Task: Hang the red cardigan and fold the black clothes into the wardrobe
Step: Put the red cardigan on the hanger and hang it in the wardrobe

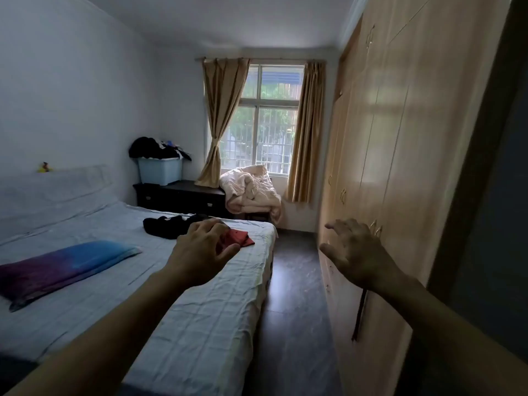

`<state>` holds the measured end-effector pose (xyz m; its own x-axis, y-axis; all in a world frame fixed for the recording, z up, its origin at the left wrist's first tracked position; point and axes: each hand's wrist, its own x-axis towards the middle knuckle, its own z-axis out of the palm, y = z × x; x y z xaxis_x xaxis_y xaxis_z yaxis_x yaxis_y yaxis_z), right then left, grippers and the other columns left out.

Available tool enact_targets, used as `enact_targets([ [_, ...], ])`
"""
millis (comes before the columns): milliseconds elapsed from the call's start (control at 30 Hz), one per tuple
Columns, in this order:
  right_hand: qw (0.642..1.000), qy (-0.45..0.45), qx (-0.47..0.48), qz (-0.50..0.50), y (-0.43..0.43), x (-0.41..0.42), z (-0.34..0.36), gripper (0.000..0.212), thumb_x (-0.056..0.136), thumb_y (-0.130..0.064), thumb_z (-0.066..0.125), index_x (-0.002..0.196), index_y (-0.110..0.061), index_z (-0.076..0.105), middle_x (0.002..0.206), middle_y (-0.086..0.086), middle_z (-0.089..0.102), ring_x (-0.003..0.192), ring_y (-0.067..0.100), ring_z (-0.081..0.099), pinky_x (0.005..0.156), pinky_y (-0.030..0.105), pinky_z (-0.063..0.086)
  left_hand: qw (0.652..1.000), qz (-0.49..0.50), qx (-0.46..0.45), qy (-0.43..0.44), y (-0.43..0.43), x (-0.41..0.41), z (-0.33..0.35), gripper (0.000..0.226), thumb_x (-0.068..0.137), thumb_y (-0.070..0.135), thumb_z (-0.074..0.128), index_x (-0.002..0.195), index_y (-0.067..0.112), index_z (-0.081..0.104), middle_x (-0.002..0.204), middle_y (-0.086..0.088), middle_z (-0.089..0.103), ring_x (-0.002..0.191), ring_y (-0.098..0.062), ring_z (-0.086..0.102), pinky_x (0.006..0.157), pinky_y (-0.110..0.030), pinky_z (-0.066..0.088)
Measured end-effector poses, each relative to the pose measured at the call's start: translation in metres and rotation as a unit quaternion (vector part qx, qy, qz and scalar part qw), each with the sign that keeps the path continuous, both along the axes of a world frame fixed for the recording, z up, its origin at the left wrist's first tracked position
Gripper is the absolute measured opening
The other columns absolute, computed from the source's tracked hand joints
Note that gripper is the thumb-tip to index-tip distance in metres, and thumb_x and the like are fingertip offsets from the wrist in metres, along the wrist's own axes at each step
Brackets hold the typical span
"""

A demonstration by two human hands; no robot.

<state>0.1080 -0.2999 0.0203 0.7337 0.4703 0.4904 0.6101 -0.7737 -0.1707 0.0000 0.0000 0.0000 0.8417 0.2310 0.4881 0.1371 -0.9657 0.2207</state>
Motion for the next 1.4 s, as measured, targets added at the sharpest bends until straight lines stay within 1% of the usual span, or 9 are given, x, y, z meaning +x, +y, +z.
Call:
enact_targets([
  [100, 1.000, 0.011, -0.010, -0.004, -0.001, 0.009, -0.008, 0.057, 0.095, -0.051, 0.051, 0.145, -0.025, 0.040, 0.151, 0.002, 0.039, 0.138, 0.022, 0.036, 0.109, 0.041, 0.037, 1.000, 0.007, 0.014, 0.007, -0.001, 0.017, -0.010, 0.065, 0.091, 0.064, 0.050, 0.143, 0.026, 0.045, 0.156, 0.001, 0.036, 0.143, -0.022, 0.029, 0.108, -0.042, 0.035],
  [300, 1.000, 0.020, -0.011, -0.001, -0.012, 0.056, -0.021, 0.057, 0.096, -0.051, 0.051, 0.145, -0.024, 0.041, 0.151, 0.002, 0.039, 0.137, 0.022, 0.038, 0.108, 0.041, 0.039, 0.999, -0.002, 0.023, 0.034, -0.013, 0.072, -0.026, 0.066, 0.090, 0.068, 0.045, 0.144, 0.029, 0.043, 0.158, 0.001, 0.034, 0.144, -0.022, 0.027, 0.108, -0.044, 0.037],
  [533, 1.000, 0.026, -0.002, 0.005, -0.027, 0.150, -0.024, 0.058, 0.097, -0.051, 0.049, 0.147, -0.024, 0.038, 0.152, 0.001, 0.037, 0.139, 0.021, 0.035, 0.110, 0.037, 0.035, 0.997, 0.009, 0.045, 0.054, -0.031, 0.163, -0.022, 0.066, 0.091, 0.068, 0.044, 0.147, 0.032, 0.040, 0.159, 0.000, 0.032, 0.145, -0.023, 0.026, 0.108, -0.044, 0.036],
  [633, 1.000, 0.016, 0.005, 0.019, -0.026, 0.188, -0.024, 0.056, 0.097, -0.049, 0.051, 0.146, -0.023, 0.040, 0.150, 0.001, 0.040, 0.136, 0.020, 0.038, 0.107, 0.036, 0.038, 0.998, 0.010, 0.043, 0.052, -0.036, 0.202, -0.019, 0.064, 0.091, 0.066, 0.046, 0.146, 0.034, 0.038, 0.157, 0.001, 0.034, 0.144, -0.022, 0.027, 0.105, -0.044, 0.037],
  [800, 0.999, 0.026, 0.005, 0.031, -0.013, 0.251, -0.034, 0.057, 0.096, -0.052, 0.052, 0.145, -0.024, 0.041, 0.150, 0.001, 0.041, 0.137, 0.021, 0.039, 0.109, 0.041, 0.039, 0.998, 0.005, 0.033, 0.055, -0.033, 0.262, -0.031, 0.067, 0.091, 0.066, 0.047, 0.149, 0.036, 0.033, 0.156, 0.004, 0.035, 0.142, -0.021, 0.029, 0.106, -0.041, 0.038],
  [1100, 0.999, 0.042, -0.021, 0.011, 0.046, 0.382, -0.058, 0.057, 0.096, -0.051, 0.050, 0.145, -0.024, 0.040, 0.150, -0.001, 0.040, 0.138, 0.019, 0.037, 0.110, 0.037, 0.038, 0.996, 0.001, 0.048, 0.077, 0.028, 0.399, -0.053, 0.084, 0.078, 0.081, 0.023, 0.144, 0.032, 0.041, 0.153, 0.004, 0.039, 0.140, -0.021, 0.032, 0.101, -0.043, 0.043],
  [1200, 0.998, 0.054, -0.028, 0.001, 0.072, 0.428, -0.053, 0.057, 0.097, -0.051, 0.050, 0.146, -0.024, 0.039, 0.152, -0.001, 0.037, 0.138, 0.019, 0.036, 0.110, 0.035, 0.037, 0.996, -0.008, 0.049, 0.079, 0.060, 0.456, -0.060, 0.070, 0.088, 0.074, 0.036, 0.144, 0.032, 0.040, 0.154, 0.003, 0.038, 0.141, -0.021, 0.031, 0.101, -0.043, 0.042],
  [1300, 0.997, 0.056, -0.040, -0.018, 0.094, 0.476, -0.044, 0.058, 0.098, -0.051, 0.048, 0.148, -0.024, 0.037, 0.155, -0.001, 0.035, 0.141, 0.018, 0.033, 0.112, 0.034, 0.032, 0.996, -0.020, 0.055, 0.073, 0.087, 0.510, -0.060, 0.066, 0.088, 0.073, 0.039, 0.140, 0.032, 0.044, 0.151, 0.003, 0.042, 0.139, -0.022, 0.035, 0.099, -0.043, 0.042],
  [1400, 0.998, 0.053, -0.029, -0.030, 0.112, 0.524, -0.043, 0.058, 0.098, -0.051, 0.048, 0.148, -0.023, 0.038, 0.153, 0.000, 0.037, 0.140, 0.019, 0.035, 0.111, 0.035, 0.032, 0.997, -0.019, 0.041, 0.065, 0.109, 0.558, -0.061, 0.063, 0.089, 0.073, 0.043, 0.137, 0.032, 0.048, 0.149, 0.004, 0.045, 0.136, -0.023, 0.038, 0.099, -0.043, 0.043],
])
